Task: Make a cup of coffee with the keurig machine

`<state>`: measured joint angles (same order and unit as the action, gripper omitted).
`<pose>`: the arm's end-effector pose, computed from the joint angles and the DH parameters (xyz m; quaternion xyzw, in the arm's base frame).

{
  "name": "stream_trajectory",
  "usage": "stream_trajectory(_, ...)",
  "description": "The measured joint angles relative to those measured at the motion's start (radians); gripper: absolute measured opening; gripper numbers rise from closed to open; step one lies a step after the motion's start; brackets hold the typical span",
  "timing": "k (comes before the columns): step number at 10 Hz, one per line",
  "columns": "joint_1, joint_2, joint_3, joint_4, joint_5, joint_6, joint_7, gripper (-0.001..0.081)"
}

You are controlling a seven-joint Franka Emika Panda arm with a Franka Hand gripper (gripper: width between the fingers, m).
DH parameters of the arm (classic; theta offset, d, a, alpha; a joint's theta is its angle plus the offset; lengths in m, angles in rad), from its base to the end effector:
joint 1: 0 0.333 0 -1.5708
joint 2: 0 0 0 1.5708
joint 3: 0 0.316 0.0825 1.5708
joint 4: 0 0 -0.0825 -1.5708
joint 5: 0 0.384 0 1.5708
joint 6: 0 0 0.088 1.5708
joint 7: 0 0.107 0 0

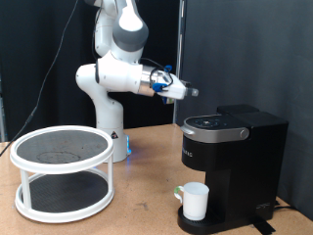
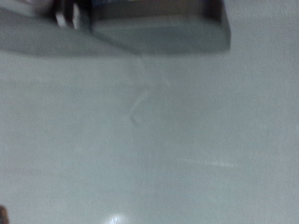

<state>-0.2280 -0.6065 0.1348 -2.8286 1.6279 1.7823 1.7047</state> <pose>0.3411 0.0521 0.4024 -0.1801 0.7394 0.5495 0.3448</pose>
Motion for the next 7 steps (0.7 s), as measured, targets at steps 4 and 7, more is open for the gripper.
stream_trajectory(4, 0.000, -0.150, -0.023, -0.004, -0.011, -0.049, 0.160, 0.0734)
stream_trajectory(7, 0.000, -0.146, 0.020, 0.054, -0.008, 0.040, 0.107, 0.0734)
